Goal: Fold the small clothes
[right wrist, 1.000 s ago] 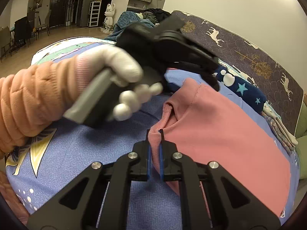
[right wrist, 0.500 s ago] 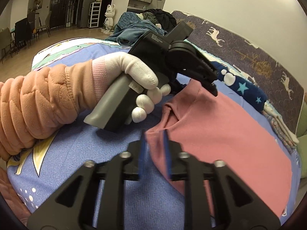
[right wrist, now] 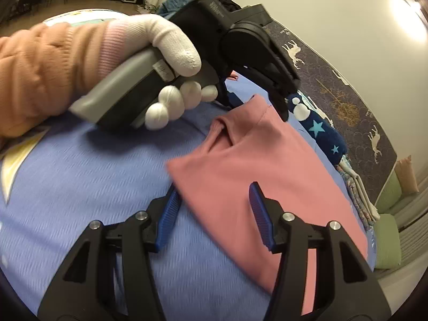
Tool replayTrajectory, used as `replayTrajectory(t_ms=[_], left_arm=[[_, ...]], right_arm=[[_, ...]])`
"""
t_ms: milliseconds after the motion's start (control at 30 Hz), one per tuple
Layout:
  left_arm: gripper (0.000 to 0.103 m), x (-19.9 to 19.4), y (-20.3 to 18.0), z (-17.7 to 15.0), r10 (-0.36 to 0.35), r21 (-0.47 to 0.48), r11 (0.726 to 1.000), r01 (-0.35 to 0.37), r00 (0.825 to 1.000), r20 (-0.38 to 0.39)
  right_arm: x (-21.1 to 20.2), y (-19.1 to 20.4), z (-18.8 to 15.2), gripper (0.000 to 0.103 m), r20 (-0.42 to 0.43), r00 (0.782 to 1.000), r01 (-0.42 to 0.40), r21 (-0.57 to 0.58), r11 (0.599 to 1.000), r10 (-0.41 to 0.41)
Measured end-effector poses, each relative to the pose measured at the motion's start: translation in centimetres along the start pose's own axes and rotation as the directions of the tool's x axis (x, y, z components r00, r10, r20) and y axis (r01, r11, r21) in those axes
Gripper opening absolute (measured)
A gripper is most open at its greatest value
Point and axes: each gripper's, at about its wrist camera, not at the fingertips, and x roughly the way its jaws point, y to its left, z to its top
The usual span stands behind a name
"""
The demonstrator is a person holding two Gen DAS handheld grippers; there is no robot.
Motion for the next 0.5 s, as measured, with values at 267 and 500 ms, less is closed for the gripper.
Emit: replayTrajectory(t_ms=[267, 500], left_arm=[[0.069, 3.3, -1.2, 1.9, -0.026, 0.024, 0.999, 0.028, 0.996, -0.081], [0.032, 4.8, -0.4, 3.8, -0.009, -0.033, 0.999, 0.007, 0.997, -0.073]], right_arm=[[1.9, -0.3, 1.4, 0.056, -0.008, 1.000, 0.016, 0.014, 1.000, -0.016], [2.3, -0.6, 1.4, 0.058, -0.009, 1.000, 0.025, 0.019, 1.000, -0.025]])
